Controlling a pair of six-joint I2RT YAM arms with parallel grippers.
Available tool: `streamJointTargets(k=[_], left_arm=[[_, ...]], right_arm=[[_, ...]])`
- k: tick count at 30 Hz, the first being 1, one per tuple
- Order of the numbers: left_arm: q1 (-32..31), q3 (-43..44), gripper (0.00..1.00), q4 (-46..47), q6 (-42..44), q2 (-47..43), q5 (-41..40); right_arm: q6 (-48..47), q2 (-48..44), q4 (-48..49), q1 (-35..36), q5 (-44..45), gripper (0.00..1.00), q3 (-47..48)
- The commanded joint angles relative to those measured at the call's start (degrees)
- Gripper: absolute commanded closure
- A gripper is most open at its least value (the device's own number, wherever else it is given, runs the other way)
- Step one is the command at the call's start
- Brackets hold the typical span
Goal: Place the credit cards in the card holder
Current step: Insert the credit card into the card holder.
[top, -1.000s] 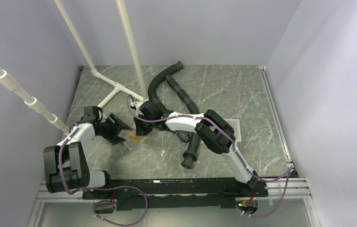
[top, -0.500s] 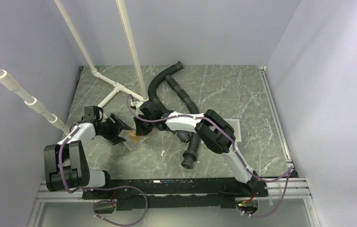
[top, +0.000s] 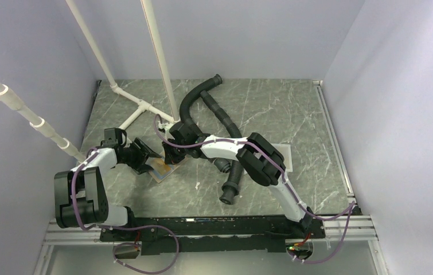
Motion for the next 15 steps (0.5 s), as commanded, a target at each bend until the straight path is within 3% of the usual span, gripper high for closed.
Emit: streamJointTargets(k=[1,9,15], left_arm=[[-0.51,0.84,0.36,2.19,-1.21,-1.89,0.49],[-0.86,2.47,0.36,1.91,-2.4,-4.26,1.13],[-2.37,4.75,0.35,3.6,-2.87,-1.23,2.41]], right_arm=[[-0.35,1.99,-0.39,-0.15,0.18,0.99,1.07],[1.02,-0.12,-1.99,-0.57,-0.02,0.94,1.81],[0.39,-9.27,-12.84,-1.62,6.73,0.76,4.34]])
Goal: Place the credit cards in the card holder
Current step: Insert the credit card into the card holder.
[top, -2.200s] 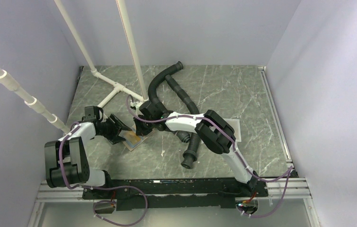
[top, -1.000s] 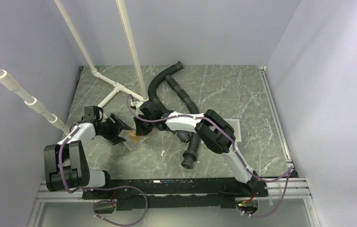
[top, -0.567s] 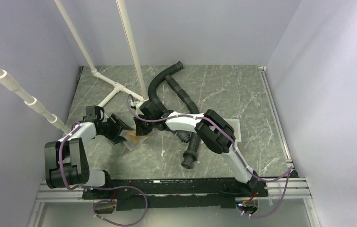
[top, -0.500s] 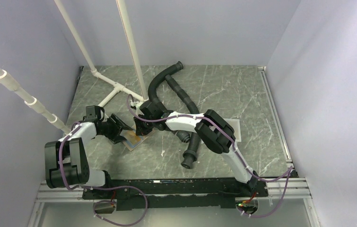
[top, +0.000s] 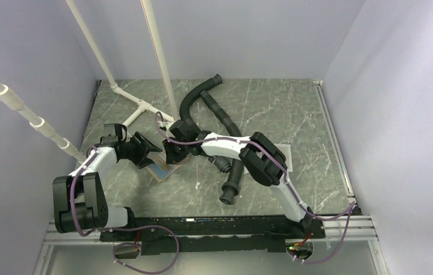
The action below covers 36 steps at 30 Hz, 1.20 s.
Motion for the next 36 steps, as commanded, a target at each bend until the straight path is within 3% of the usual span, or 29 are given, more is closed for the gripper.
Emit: streamJointTargets(k=[1,5,13,18,24,36], left_arm=[[-1.65,3.38,0.34,3.69,-1.1,2.44,2.4],[-5.31,5.7,0.34,6.55,-2.15,6.45,1.83],[-11.35,10.71,0.3,11.24,-3.34,13.64,2.81],[-11.53,11.31,0.27,5.98,0.78,8.55,0.48],[-11.53,10.31,0.21,-1.78,7.27,-0.28,6.91],[-12.49,5.76,0.19,-8.29,9.23,-12.25,10.87]], right_arm=[[-1.19,-11.24,-10.71,-1.54,8.2,0.72,2.47],[-2.73,-25.19,-16.31,-5.23,13.76,0.61,-4.5],[-0.85,-57.56,-20.31,-22.37,11.17,0.4,-32.86],[0.99,-70.54,-23.14,-32.81,10.13,0.32,-44.84],[6.21,-72.67,-15.72,-38.24,-0.21,0.24,-54.33],[6.98,-63.72,-3.44,-43.92,-4.31,0.08,-60.77]])
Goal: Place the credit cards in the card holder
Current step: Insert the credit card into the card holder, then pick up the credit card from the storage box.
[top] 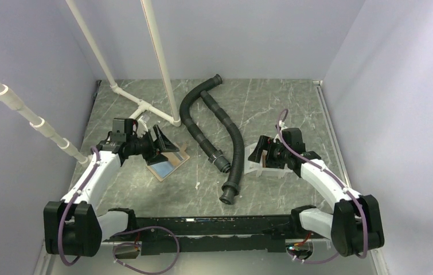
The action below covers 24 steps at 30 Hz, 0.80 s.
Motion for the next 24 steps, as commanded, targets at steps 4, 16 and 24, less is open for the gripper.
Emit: streamJointTargets(k=[4,16,24], left_arm=[[-0.38,-0.09,0.19,-2.66,1.83,-2.5,1.86],[-0.46,-0.18,0.19,-1.14,1.25,-0.78,2.68],[-0.48,-0.03,0.19,-0.32,1.3,0.51,3.38]], right_arm=[[0.45,4.62,8.99,-3.58,-4.81,0.01,-0.95],[1.56,8.83,14.54,-6.11,-13.45,0.18,-0.49],[2.61,8.11,16.01,-7.91,-16.22,0.42,-1.14]])
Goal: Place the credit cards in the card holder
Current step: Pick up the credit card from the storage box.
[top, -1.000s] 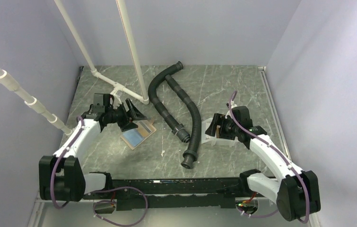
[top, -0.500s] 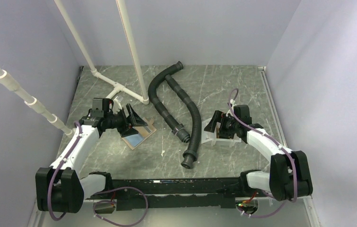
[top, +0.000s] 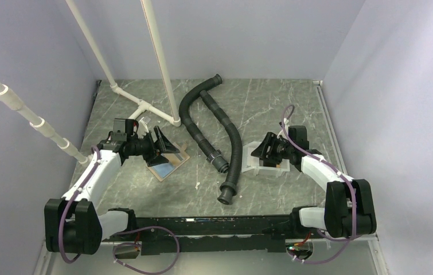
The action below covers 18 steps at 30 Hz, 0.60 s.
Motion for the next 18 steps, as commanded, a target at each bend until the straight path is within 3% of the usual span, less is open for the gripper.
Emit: streamJointTargets(k=[1,13,18], left_arm=[[-0.23,0.14,0.19,2.07,0.82,0.58,2.0],[-0.32,-0.07,0.19,2.27,0.86,1.02,1.97],[-0.32,0.13,0.19,1.36,1.16,1.12,-0.27]], right_arm=[[0.93,-1.02,4.65,-0.67,-3.87,0.46,-0.21],[-2.66,-4.41,-1.68,-1.88,0.52,0.89,1.21],[-5.96,-8.38,-7.59,-1.89,4.84,1.0,3.91]])
